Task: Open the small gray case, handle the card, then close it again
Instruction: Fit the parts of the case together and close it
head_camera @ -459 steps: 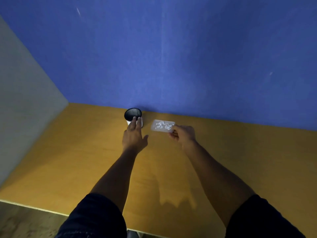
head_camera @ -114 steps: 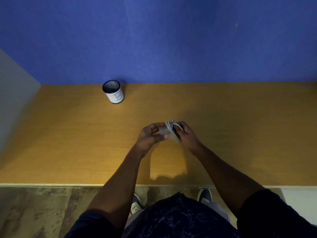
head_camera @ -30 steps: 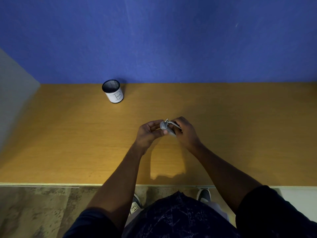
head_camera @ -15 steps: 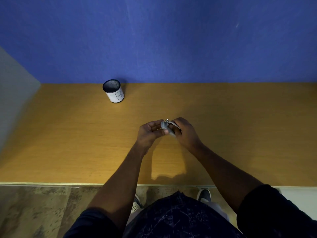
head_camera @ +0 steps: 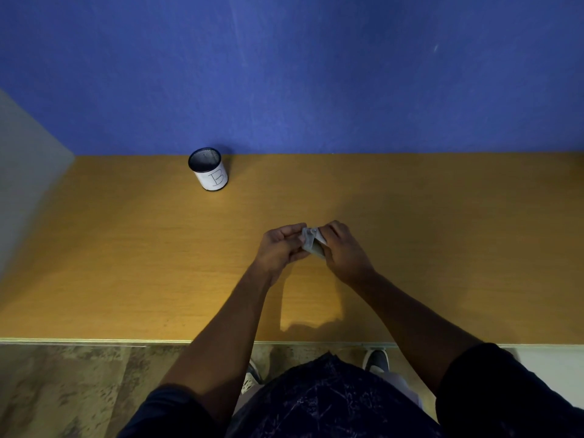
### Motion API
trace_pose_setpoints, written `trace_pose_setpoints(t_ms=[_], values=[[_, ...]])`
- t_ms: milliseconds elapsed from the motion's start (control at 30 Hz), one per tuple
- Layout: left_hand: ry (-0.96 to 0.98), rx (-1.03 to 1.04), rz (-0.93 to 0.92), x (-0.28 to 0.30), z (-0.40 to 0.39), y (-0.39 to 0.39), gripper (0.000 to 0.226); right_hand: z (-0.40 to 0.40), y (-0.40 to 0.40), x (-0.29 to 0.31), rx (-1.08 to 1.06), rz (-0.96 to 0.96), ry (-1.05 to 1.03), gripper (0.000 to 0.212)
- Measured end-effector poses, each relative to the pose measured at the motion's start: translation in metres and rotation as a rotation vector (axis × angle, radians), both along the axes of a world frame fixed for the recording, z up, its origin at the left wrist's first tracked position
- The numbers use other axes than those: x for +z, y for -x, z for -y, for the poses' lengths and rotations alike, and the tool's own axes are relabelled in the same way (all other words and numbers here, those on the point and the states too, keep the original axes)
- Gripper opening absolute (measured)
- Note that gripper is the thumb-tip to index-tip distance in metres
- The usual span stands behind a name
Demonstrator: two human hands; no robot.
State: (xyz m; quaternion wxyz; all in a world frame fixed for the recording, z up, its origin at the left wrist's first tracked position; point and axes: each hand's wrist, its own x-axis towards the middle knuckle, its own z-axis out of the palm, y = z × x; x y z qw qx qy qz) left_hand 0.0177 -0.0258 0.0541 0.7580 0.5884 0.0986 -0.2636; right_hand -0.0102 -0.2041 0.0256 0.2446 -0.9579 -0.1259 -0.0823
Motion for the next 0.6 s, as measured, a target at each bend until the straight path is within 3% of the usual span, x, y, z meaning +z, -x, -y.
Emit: trace_pose_setpoints(t_ms=[367, 600], values=[[-0.023, 0.019, -0.029, 0.007, 0.006, 0.002, 0.011, -0.002, 0.002, 0.000, -0.017, 0.039, 0.086, 0.040], [-0.069, -0.069, -0.006, 0.014, 0.006, 0.000, 0.032, 0.001, 0.001, 0.006, -0.024, 0.075, 0.202, 0.035]])
